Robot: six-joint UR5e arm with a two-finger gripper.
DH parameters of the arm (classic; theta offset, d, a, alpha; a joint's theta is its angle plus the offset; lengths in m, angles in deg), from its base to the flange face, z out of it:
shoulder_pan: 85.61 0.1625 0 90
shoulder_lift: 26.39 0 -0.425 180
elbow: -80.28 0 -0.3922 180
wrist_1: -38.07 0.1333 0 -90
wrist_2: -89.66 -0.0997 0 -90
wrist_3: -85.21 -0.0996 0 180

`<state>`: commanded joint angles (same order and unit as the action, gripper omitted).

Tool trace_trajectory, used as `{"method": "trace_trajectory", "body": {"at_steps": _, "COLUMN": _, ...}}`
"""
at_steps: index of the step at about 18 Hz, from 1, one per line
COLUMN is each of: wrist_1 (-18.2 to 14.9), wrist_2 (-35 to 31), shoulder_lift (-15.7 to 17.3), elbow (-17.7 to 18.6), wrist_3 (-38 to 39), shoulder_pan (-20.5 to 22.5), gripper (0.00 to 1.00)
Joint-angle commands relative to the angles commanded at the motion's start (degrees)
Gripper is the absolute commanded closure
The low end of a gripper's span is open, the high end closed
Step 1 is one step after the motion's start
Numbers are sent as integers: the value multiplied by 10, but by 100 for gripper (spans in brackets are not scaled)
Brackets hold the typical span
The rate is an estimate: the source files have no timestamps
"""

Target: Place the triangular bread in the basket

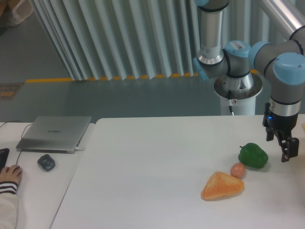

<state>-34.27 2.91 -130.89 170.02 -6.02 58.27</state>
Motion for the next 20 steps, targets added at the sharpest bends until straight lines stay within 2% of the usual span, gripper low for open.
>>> {"method": "trace_trajectory", "body": {"at_steps": 12, "wrist_1": 1, "wrist_2": 3, "shoulder_lift": -2, "elbow": 8, "wrist_3": 3, "shoulder_pan": -10, "gripper": 0}}
{"method": "trace_trajectory", "body": {"at_steps": 15, "wrist_1": 19, "wrist_2": 5, "shoulder_lift": -4, "elbow": 13, "wrist_3": 49, "shoulder_pan": -10, "gripper": 0}}
{"method": "trace_trajectory", "body": {"at_steps": 18, "wrist_1": 56, "wrist_2": 2, "shoulder_lift": -2, "elbow": 33, "wrist_3": 51, "shoulder_pan": -13, "gripper": 0}}
{"method": "trace_trajectory", "body": {"at_steps": 20, "wrist_1": 67, "wrist_2": 1, "shoulder_lift": 1, "elbow": 43, "wrist_3": 55, "shoulder_pan": -14, "gripper": 0}}
